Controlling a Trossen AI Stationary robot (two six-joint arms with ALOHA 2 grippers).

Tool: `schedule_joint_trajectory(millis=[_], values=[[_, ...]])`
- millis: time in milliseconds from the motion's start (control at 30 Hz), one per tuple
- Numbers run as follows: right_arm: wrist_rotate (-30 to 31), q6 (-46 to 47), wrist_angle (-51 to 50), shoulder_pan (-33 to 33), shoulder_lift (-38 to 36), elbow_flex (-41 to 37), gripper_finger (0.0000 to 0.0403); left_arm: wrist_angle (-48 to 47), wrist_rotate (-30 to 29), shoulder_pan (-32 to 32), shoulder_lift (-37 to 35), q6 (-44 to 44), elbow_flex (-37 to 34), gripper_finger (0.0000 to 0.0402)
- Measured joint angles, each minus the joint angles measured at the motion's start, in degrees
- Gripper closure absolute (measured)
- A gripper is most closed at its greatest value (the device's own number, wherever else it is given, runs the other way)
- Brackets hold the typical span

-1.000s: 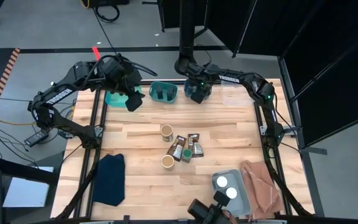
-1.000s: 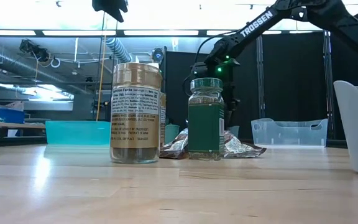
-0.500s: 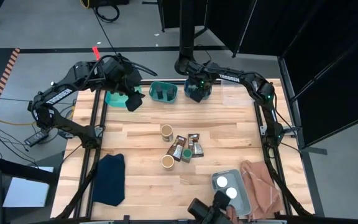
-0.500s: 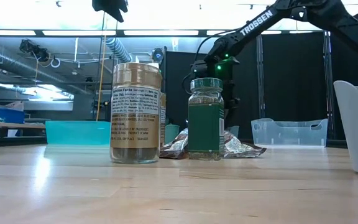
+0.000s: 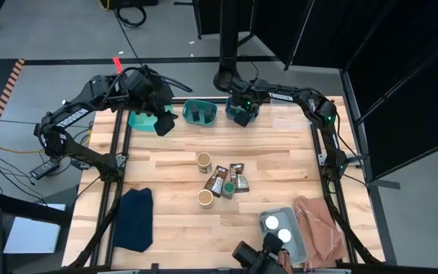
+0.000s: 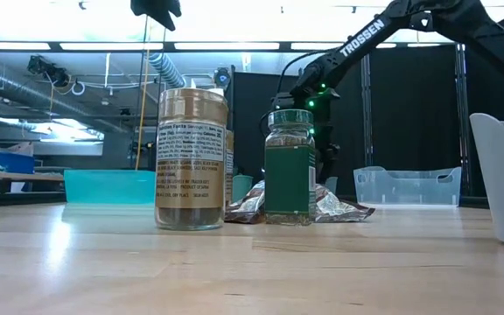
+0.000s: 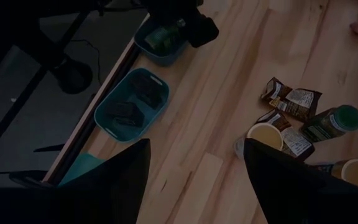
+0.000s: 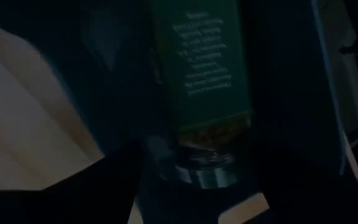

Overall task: Sort spices by type
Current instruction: Put the right green seasoning bottle into the blue bin

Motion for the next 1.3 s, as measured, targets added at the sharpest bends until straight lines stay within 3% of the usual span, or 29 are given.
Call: schedule_joint_trajectory(millis=[567,700,833,1067,1300], values=[[0.55,-0.94,0.82,-0.40,0.02,-0.47,0.0153,1.21,-0.79,0.00,0.22,0.00,0.00,0.0138],[-3.75,-0.92,2.17,-0.64,0.24,-2.25,0.0177,1.21,-0.81,-0.01,0.22,-0.01,0.00,0.0138],[-0.54,-1.73,1.17,-0.28,0.46,-2.19,0.0194,1.12,-0.88,0.00,0.22,-0.02,0.00,0.0138],[-0.02,-1.59,-0.22,0.04,0.57,-2.19,0.0219,1.14,-0.96,-0.02,0.22,-0.02,0.00,0.0138],[0.05,-1.57,-4.62,0.61,1.17,3.40,0.0259,1.15,-0.94,-0.01,0.22,-0.04,0.00,0.0138]])
